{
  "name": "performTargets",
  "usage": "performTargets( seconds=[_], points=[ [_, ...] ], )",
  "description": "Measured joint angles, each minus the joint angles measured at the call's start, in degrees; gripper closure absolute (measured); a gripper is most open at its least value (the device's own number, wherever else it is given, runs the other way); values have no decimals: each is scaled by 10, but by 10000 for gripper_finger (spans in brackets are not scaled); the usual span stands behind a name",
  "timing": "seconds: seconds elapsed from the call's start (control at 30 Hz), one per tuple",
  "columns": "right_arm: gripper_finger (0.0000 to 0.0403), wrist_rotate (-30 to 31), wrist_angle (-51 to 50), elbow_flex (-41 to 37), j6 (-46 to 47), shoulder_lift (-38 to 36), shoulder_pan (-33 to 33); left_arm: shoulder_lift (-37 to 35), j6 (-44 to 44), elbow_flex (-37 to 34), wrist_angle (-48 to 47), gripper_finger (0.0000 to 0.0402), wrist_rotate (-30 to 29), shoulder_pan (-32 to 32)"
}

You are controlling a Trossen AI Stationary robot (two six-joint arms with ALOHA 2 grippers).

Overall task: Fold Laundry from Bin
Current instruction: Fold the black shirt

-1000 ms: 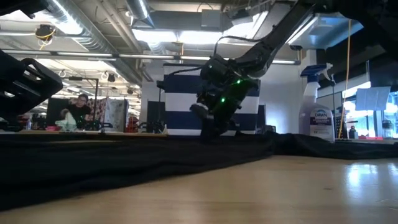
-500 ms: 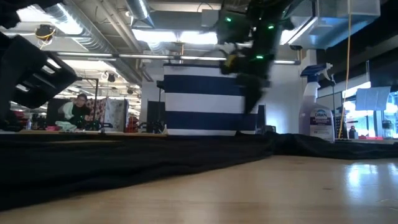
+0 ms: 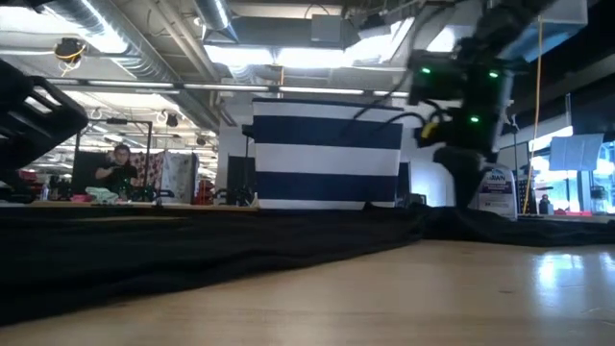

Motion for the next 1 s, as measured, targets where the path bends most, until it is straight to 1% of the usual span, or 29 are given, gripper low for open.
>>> performTargets(
  seconds=[0.17, 0.33, 0.5, 0.63, 0.73, 0.83, 0.9, 1.0],
  points=[
    [384, -10, -12, -73, 14, -75, -44, 0, -3, 0, -1, 265, -17, 0],
    [384, -45, -18, -130, 41, -90, -43, 18, -3, 0, -7, 265, -21, 8],
    [384, -55, -3, -162, 75, -93, -31, 62, -15, 3, 3, 265, 24, 16],
    [384, -57, -10, -161, 92, -93, 2, 66, -30, 4, -4, 265, 44, 6],
    [384, -104, -20, -152, 100, -92, 30, 60, -30, 3, -11, 265, 67, -11],
    [384, -159, -30, -144, 104, -91, 61, 59, -34, 3, -23, 265, 114, -27],
    [384, -193, -31, -140, 117, -90, 82, 57, -54, 4, -47, 265, 142, -37],
    [384, -243, -29, -138, 142, -90, 116, 55, -76, 6, -75, 265, 164, -48]
  ],
)
